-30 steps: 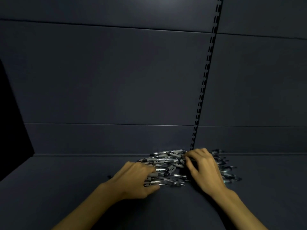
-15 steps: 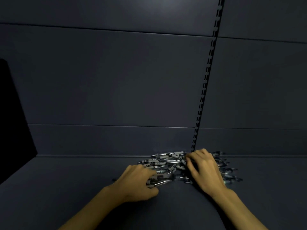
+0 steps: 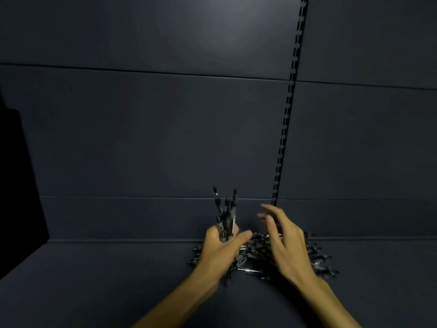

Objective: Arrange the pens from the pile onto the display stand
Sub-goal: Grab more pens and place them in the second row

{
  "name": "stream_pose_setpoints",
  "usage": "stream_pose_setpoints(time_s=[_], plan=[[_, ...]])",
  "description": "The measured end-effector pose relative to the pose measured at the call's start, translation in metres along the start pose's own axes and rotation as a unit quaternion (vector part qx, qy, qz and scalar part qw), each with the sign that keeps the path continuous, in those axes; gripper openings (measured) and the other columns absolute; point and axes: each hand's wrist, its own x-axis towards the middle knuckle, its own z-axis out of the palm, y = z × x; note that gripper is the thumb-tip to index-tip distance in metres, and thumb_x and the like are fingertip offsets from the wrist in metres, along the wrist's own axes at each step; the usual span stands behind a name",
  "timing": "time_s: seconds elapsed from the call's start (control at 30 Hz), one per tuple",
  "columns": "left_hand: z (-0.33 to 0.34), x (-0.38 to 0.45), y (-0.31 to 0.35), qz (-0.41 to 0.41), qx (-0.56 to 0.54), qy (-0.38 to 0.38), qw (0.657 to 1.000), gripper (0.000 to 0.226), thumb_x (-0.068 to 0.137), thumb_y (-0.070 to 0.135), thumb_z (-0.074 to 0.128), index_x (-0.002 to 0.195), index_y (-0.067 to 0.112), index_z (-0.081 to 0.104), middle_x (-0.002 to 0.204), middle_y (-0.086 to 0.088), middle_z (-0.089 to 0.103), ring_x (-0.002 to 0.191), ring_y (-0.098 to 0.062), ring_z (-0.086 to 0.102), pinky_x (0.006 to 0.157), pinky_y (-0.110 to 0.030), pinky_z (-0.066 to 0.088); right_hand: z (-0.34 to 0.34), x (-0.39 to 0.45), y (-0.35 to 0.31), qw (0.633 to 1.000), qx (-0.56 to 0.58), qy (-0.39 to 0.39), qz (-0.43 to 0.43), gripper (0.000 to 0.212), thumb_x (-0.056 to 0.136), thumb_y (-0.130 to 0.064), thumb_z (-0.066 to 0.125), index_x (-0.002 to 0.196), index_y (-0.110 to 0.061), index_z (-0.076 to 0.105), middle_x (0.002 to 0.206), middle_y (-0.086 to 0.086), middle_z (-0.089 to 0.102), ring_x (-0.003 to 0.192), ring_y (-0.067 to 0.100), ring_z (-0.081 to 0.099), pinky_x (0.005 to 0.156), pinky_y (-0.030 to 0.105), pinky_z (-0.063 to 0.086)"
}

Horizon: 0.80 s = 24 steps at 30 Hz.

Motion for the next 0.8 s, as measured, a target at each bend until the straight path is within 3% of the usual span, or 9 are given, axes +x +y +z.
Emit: stream_pose_setpoints(time_s=[0.1,0.23,0.33,0.4,0.47,0.57,0.67,0.8], plan=[[0.004,-0.004,-0.004,-0.019,0.004,-0.01,1.0,0.034,0.088,0.017,0.074,0.066,0.016,0.048,0.053,-0.001,0.046,0.05,-0.013,0.044,0.053,-0.025,0.04,-0.003,0.01,-0.036,0.99,0.132,-0.047,0.005,0.037,0.105,-0.037,0.043,0.142,-0.035,0.045,0.118,-0.014,0.069,0.111,0.004,0.066,0.092,0.023,0.053],[0.007,-0.007,-0.011,-0.076,0.0,-0.013,0.997,0.02,0.089,0.015,0.071,0.077,0.01,0.055,0.049,0.0,0.051,0.045,-0.011,0.044,0.05,-0.025,0.037,0.008,0.013,-0.06,0.985,0.146,-0.083,-0.047,0.047,0.104,-0.036,0.048,0.149,-0.038,0.037,0.125,-0.012,0.066,0.115,0.005,0.064,0.094,0.015,0.048],[0.005,-0.013,-0.017,-0.083,0.05,-0.045,0.994,0.005,0.086,0.008,0.064,0.084,0.008,0.059,0.049,0.003,0.056,0.045,-0.009,0.049,0.049,-0.024,0.04,0.02,0.013,-0.061,0.986,0.116,-0.095,-0.074,0.037,0.106,-0.025,0.045,0.142,-0.031,0.049,0.124,-0.013,0.067,0.111,0.004,0.066,0.095,0.022,0.05],[0.002,-0.016,-0.019,-0.065,0.065,-0.047,0.995,0.014,0.088,0.001,0.061,0.084,0.013,0.064,0.055,0.003,0.063,0.05,-0.008,0.057,0.052,-0.023,0.044,0.028,0.01,-0.055,0.987,0.093,-0.098,-0.083,0.029,0.107,-0.022,0.044,0.129,-0.023,0.062,0.12,-0.014,0.068,0.109,0.003,0.066,0.094,0.028,0.053],[0.002,-0.017,-0.019,-0.032,0.064,-0.02,0.997,0.027,0.09,-0.003,0.058,0.087,0.022,0.068,0.071,0.007,0.073,0.069,-0.004,0.068,0.062,-0.018,0.05,0.036,0.006,-0.049,0.988,0.065,-0.096,-0.1,0.027,0.106,-0.022,0.045,0.118,-0.02,0.07,0.115,-0.016,0.069,0.109,0.001,0.065,0.092,0.029,0.052],[0.005,-0.014,-0.024,0.003,0.08,0.016,0.997,0.03,0.093,-0.002,0.058,0.089,0.027,0.067,0.087,0.012,0.075,0.087,0.002,0.069,0.073,-0.014,0.05,0.044,0.0,-0.042,0.988,0.064,-0.088,-0.113,0.026,0.105,-0.021,0.046,0.106,-0.017,0.072,0.111,-0.016,0.069,0.108,0.002,0.065,0.09,0.027,0.051],[0.006,-0.012,-0.03,-0.005,0.063,0.036,0.997,0.028,0.093,-0.001,0.06,0.086,0.024,0.068,0.084,0.018,0.074,0.084,0.002,0.069,0.07,-0.014,0.05,0.047,-0.001,-0.039,0.988,0.082,-0.092,-0.092,0.03,0.104,-0.022,0.043,0.102,-0.017,0.073,0.107,-0.016,0.069,0.105,0.003,0.066,0.088,0.021,0.05],[0.005,-0.009,-0.033,-0.035,0.016,0.052,0.998,0.02,0.093,0.0,0.062,0.09,0.017,0.071,0.083,0.007,0.076,0.083,-0.006,0.072,0.07,-0.019,0.053,0.047,-0.001,-0.035,0.988,0.096,-0.105,-0.053,0.036,0.107,-0.025,0.037,0.111,-0.018,0.073,0.108,-0.016,0.07,0.105,0.002,0.065,0.089,0.02,0.05]])
